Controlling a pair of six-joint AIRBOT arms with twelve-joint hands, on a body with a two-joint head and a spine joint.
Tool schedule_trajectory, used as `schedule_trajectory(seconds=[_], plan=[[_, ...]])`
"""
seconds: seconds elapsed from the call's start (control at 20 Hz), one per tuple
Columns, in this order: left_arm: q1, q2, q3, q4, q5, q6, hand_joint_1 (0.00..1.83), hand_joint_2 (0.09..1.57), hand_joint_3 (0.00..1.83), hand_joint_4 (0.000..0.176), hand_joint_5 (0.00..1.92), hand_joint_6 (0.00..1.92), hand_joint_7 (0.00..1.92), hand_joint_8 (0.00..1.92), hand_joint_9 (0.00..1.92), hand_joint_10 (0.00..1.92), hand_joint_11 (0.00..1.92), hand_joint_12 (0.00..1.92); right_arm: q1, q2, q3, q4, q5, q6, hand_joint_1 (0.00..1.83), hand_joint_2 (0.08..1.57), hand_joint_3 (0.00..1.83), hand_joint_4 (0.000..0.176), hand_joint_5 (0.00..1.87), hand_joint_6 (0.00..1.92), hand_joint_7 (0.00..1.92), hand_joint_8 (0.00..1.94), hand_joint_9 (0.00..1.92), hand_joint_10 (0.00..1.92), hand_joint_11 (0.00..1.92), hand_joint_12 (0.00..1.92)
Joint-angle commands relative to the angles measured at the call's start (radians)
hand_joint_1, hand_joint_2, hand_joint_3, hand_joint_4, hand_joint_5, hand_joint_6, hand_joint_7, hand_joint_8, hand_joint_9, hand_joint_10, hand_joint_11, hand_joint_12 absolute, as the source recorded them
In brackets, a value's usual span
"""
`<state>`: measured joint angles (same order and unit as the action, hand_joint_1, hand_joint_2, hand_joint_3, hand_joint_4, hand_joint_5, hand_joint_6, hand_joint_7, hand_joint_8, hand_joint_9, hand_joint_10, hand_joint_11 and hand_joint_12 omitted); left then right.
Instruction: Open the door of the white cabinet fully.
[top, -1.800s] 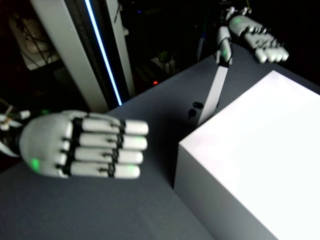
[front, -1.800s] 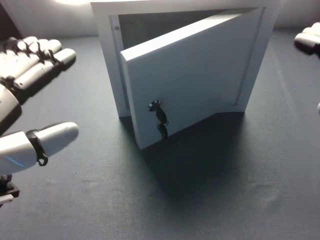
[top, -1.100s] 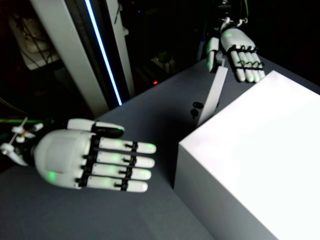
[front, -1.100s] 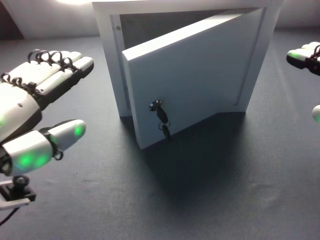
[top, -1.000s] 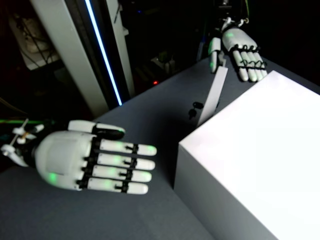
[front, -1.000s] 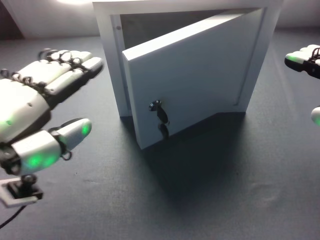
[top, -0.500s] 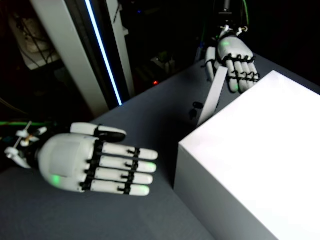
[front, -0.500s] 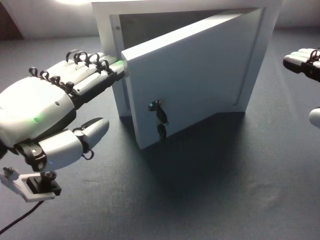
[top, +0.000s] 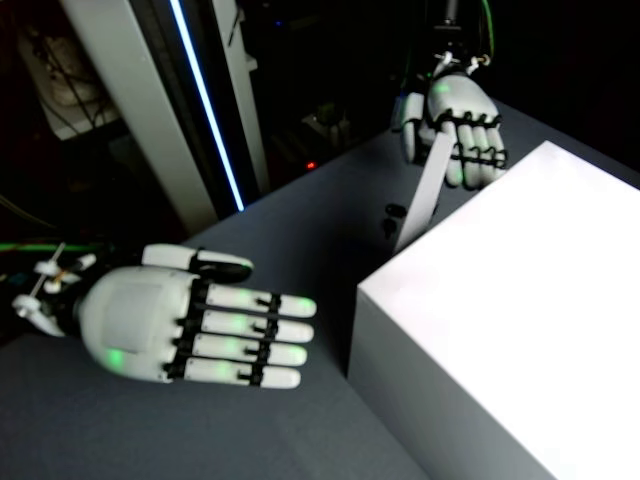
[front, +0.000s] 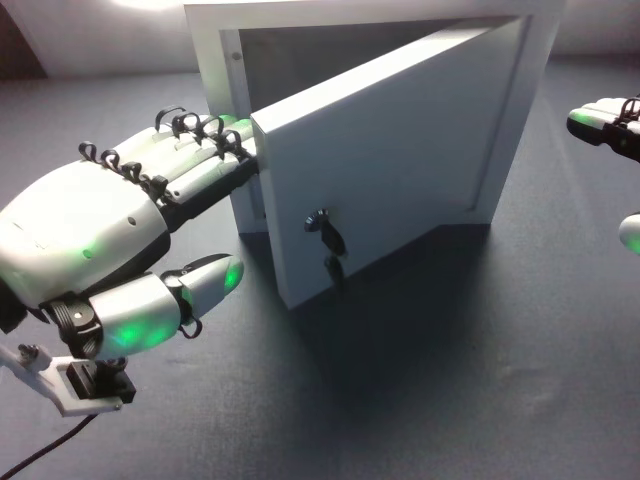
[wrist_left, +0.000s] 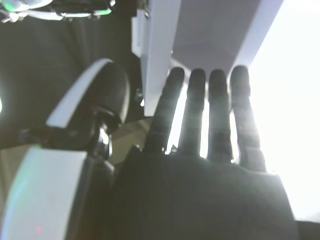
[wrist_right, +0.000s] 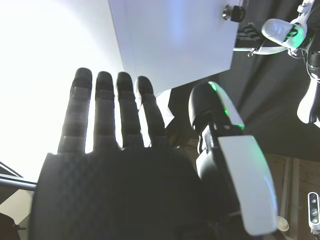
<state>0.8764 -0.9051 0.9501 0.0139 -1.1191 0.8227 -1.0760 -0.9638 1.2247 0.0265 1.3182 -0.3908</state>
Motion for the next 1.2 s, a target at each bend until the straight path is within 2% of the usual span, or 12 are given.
schedule_trajectory(seconds=[0.0,0.05,0.1,0.25,0.5,0.6,0.75,0.85,1.0,1.05,1.1,1.15], plan=[[-0.013,0.007,-0.004,0.008,-0.137,-0.007,0.00,1.57,0.25,0.000,0.01,0.00,0.00,0.00,0.01,0.00,0.00,0.20,0.011,0.002,0.005,0.030,0.124,0.010,0.23,1.51,0.00,0.004,0.15,0.00,0.14,0.00,0.12,0.00,0.13,0.02],[-0.014,0.006,-0.007,0.016,-0.137,-0.008,0.00,1.57,0.22,0.000,0.00,0.00,0.00,0.00,0.00,0.00,0.00,0.08,0.011,0.002,0.005,0.029,0.124,0.010,0.21,1.50,0.00,0.012,0.15,0.00,0.13,0.00,0.12,0.00,0.13,0.02],[-0.015,0.006,-0.009,0.022,-0.137,-0.008,0.00,1.57,0.22,0.000,0.00,0.00,0.00,0.00,0.00,0.00,0.00,0.02,0.011,0.002,0.005,0.029,0.124,0.010,0.21,1.50,0.00,0.009,0.16,0.00,0.14,0.00,0.13,0.00,0.14,0.03],[-0.019,0.004,-0.009,0.028,-0.135,-0.009,0.00,1.57,0.24,0.000,0.00,0.00,0.00,0.00,0.00,0.00,0.00,0.00,0.011,0.002,0.005,0.029,0.124,0.010,0.23,1.51,0.00,0.000,0.15,0.00,0.13,0.00,0.10,0.00,0.10,0.01],[-0.020,0.004,-0.009,0.031,-0.134,-0.009,0.00,1.57,0.28,0.000,0.01,0.00,0.00,0.00,0.01,0.00,0.04,0.03,0.011,0.002,0.005,0.029,0.124,0.010,0.25,1.50,0.00,0.000,0.16,0.00,0.12,0.00,0.10,0.00,0.12,0.02],[-0.026,0.002,-0.009,0.041,-0.127,-0.010,0.20,1.57,0.41,0.000,0.08,0.00,0.06,0.00,0.09,0.00,0.11,0.10,0.011,0.002,0.006,0.029,0.124,0.010,0.27,1.51,0.00,0.000,0.16,0.00,0.14,0.00,0.12,0.00,0.13,0.02],[-0.042,-0.004,-0.008,0.061,-0.111,-0.015,0.52,1.57,0.32,0.000,0.10,0.00,0.05,0.00,0.08,0.00,0.03,0.16,0.012,0.002,0.006,0.029,0.124,0.010,0.30,1.52,0.00,0.000,0.16,0.00,0.14,0.00,0.11,0.00,0.12,0.02],[-0.067,-0.024,0.003,0.103,-0.084,-0.040,0.55,1.57,0.31,0.000,0.07,0.00,0.03,0.00,0.06,0.00,0.00,0.12,0.012,0.002,0.006,0.029,0.124,0.010,0.28,1.53,0.00,0.000,0.15,0.00,0.15,0.00,0.12,0.00,0.13,0.02],[-0.080,-0.036,0.009,0.122,-0.059,-0.048,0.40,1.57,0.39,0.000,0.09,0.00,0.04,0.00,0.06,0.00,0.00,0.17,0.012,0.002,0.006,0.029,0.124,0.011,0.26,1.53,0.00,0.000,0.16,0.00,0.15,0.00,0.13,0.00,0.14,0.02],[-0.084,-0.039,0.011,0.130,-0.052,-0.053,0.43,1.57,0.37,0.000,0.07,0.00,0.04,0.00,0.06,0.00,0.00,0.15,0.012,0.002,0.006,0.029,0.124,0.011,0.25,1.52,0.00,0.008,0.17,0.00,0.16,0.01,0.15,0.01,0.16,0.03],[-0.090,-0.044,0.014,0.139,-0.043,-0.059,0.44,1.57,0.37,0.000,0.02,0.00,0.01,0.00,0.03,0.00,0.00,0.11,0.012,0.002,0.006,0.029,0.124,0.011,0.25,1.52,0.00,0.000,0.17,0.00,0.16,0.00,0.15,0.01,0.16,0.03],[-0.092,-0.047,0.015,0.143,-0.039,-0.061,0.50,1.57,0.35,0.000,0.01,0.00,0.00,0.00,0.02,0.00,0.00,0.12,0.012,0.002,0.006,0.029,0.124,0.011,0.25,1.51,0.00,0.000,0.17,0.00,0.16,0.00,0.14,0.01,0.15,0.03]])
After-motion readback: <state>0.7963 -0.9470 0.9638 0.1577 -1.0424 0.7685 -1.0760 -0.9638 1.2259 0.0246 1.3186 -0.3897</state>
